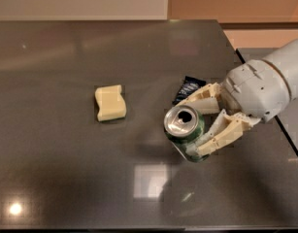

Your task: Place green can upright

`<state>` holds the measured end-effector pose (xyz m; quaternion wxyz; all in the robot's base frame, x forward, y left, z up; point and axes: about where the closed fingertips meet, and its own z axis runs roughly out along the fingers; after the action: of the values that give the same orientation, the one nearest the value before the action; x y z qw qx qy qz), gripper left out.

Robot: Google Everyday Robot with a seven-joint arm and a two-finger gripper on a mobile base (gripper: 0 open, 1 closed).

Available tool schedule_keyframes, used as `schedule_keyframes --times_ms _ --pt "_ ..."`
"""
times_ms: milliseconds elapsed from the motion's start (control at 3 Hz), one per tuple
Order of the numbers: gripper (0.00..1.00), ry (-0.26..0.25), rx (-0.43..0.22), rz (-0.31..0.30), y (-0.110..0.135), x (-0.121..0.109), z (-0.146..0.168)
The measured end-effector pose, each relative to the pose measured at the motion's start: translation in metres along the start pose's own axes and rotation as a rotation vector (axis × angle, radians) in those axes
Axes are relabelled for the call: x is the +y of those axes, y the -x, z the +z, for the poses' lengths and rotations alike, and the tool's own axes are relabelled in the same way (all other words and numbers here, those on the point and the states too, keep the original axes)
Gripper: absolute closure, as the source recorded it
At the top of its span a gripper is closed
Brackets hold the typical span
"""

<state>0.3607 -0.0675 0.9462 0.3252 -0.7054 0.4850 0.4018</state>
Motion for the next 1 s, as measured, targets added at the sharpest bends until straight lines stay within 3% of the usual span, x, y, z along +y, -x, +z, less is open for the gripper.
schedule_keyframes --times_ms 667,1000 --pt "1.0 -0.043 -0.153 0.059 -0.03 -0.005 -0.014" --pt "1.0 -0.056 -0.198 0.084 -0.046 -0.011 -0.017"
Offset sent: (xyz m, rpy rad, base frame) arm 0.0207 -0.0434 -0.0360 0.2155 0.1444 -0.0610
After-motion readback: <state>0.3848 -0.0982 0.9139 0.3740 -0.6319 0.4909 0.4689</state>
